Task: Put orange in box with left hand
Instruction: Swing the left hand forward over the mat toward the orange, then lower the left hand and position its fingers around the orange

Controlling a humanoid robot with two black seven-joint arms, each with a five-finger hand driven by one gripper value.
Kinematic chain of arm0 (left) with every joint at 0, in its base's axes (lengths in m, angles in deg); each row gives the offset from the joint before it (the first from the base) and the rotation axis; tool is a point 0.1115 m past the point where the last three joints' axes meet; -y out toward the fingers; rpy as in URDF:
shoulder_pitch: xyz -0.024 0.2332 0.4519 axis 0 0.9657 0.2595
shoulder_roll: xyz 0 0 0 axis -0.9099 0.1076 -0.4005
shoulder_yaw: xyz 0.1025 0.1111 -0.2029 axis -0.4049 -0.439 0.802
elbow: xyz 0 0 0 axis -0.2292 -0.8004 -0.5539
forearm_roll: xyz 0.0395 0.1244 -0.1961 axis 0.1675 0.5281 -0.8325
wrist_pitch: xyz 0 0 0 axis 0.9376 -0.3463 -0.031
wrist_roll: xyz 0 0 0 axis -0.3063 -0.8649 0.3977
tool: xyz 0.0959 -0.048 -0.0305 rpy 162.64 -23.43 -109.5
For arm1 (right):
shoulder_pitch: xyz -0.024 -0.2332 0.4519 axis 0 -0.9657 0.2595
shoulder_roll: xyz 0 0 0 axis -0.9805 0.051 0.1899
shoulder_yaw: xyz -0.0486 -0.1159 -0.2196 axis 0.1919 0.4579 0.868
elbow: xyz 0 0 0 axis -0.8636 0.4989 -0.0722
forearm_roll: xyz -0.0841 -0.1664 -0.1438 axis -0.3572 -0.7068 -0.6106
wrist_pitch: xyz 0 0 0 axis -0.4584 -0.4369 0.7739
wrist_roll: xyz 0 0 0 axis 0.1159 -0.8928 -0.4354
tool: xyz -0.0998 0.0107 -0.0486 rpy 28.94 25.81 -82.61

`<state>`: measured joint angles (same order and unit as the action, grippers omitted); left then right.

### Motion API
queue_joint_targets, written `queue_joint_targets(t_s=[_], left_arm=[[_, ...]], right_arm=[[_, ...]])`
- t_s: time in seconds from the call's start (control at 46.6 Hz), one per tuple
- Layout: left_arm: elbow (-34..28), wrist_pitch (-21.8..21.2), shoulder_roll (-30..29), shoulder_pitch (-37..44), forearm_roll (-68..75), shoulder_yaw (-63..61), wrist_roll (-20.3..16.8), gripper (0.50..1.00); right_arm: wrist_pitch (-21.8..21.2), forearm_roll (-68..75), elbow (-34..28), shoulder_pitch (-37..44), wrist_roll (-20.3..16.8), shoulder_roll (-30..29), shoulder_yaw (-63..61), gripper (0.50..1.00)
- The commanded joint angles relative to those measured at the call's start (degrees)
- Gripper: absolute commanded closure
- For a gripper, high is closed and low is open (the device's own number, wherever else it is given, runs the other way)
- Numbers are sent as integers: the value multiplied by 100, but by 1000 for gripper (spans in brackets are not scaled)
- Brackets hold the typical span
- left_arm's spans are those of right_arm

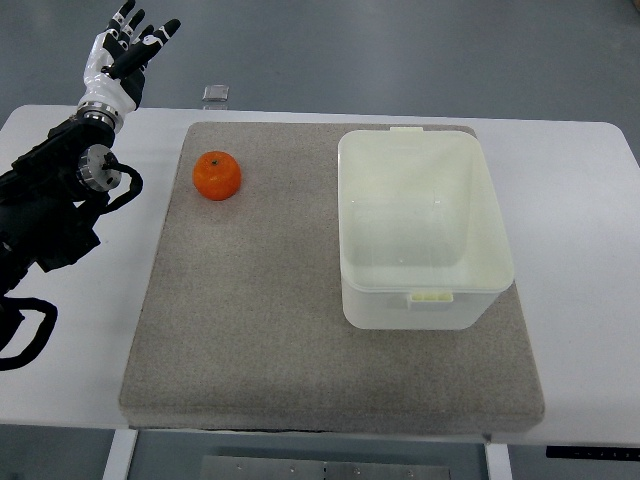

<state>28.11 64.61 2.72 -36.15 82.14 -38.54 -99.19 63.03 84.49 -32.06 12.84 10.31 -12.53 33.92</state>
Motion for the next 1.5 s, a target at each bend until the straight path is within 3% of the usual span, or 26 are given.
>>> queue_joint_targets(t_s=[0.0,0.579,1.072,1.265,1.479], left_arm=[[27,-1,-36,9,-21,-3,0,506],[581,8,-370,53,32,-187,18,506],[2400,87,-1591,-201,146,-2260,53,508],[2936,157,-1855,-702,1453,-3000,53,508],[2928,904,-1987,-834,3897,-2982,44,508]], right_arm=[[0,0,0,-9,0,0,0,574],[0,0,0,0,0,0,0,574],[0,0,0,0,0,0,0,574],[0,0,0,0,0,0,0,574],[0,0,0,-9,0,0,0,574]])
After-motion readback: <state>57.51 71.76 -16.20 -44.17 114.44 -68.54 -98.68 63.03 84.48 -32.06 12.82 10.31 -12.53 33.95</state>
